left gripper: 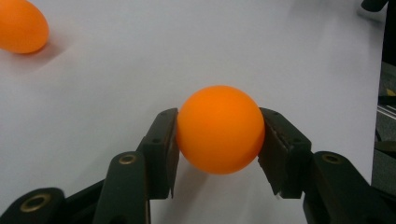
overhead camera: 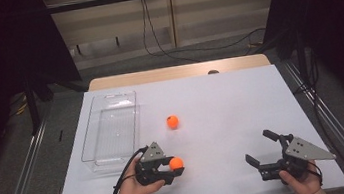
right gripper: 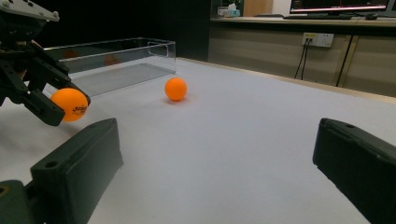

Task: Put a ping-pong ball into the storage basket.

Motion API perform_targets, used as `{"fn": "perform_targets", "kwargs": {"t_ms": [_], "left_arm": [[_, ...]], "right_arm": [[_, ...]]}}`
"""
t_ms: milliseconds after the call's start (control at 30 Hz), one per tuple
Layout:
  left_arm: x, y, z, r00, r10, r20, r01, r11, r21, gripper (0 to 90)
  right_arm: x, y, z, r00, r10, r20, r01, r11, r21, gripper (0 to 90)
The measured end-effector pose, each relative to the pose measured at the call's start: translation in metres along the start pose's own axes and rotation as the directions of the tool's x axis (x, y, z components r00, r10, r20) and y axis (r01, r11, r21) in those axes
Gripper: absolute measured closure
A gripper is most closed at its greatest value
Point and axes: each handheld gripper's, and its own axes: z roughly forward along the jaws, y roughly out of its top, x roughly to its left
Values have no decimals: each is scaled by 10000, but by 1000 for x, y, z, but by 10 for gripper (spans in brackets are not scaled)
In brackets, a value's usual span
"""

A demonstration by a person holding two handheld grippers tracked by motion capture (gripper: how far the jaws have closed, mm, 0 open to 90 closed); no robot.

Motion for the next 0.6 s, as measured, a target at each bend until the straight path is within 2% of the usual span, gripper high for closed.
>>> {"fn": "perform_targets", "kwargs": {"t_ms": [600], "left_arm": [[8,12,-13,9994,-339,-122,335,9990,-305,509]], "right_arm": [[0,0,0,10000,4,-11,-4,10000,-13,6]]}}
